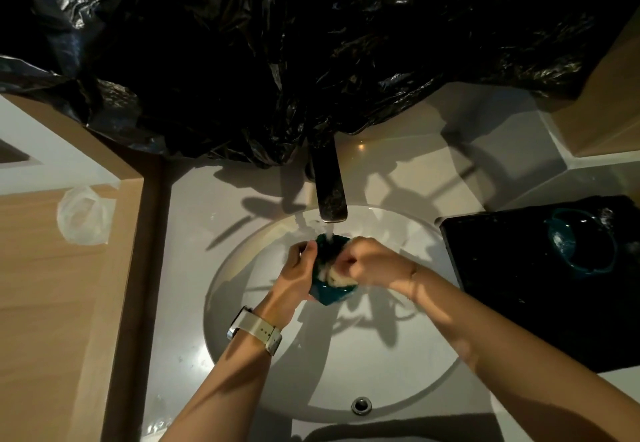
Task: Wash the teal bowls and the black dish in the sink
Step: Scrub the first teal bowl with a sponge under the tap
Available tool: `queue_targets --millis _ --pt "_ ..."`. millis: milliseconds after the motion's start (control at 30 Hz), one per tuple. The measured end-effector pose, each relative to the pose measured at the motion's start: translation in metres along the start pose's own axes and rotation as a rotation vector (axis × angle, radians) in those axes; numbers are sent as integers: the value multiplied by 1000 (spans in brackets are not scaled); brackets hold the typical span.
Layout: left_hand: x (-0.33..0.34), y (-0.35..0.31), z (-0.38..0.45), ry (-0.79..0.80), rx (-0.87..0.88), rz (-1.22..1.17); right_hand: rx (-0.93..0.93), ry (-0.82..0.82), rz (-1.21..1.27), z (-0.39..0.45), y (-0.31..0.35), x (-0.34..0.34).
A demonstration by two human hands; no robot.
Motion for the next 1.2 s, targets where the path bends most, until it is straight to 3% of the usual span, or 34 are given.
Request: queue_targets --millis 67,200,300,367,433,533,667,800,1000,1067,1100,1167,1200 --pt "5 3 -2 9 -12 -8 33 -64 -91 1 -2 -10" --pt "12 -2 -3 4 1 -51 -142 -372 -59 0 5 -6" --pt "5 -6 1 -17 14 -37 -264 -302 45 0 7 8" --pt "2 -6 4 -20 17 -16 -211 -190 68 1 1 8" --pt "2 -7 2 17 54 -2 -118 -236 114 2 -12 0" --pt "1 -7 0 39 174 76 -60 -422 545 -14 -31 -11" --pt "-14 -17 -11 -97 386 386 -141 -515 1118 -44 -53 -12" --pt "-21 -38 -40 -219 717 748 -138 -427 1487 -47 -76 2" --pt "-22 -67 -68 -374 1094 1297 -98 -355 1395 -58 -69 10" --pt "-26 -70 -71 -385 1146 1354 -41 -347 1276 -58 -69 9" --pt "-28 -70 -70 -380 1145 1380 -8 -268 1265 -56 -68 12" --pt "-33 -68 -68 -367 1121 1405 36 -38 1406 -56 -61 26" --pt "-36 -68 -69 -366 1100 1377 72 -15 1469 -56 -63 28"
Point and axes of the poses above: each hand's wrist, its own z-axis towards the middle knuckle, its own x-axis out of the palm, y = z × x, the point moved 6 cm from there along z, towards the middle knuckle, and after that the axes turned 1 degree about x, right-handed, at the moved point
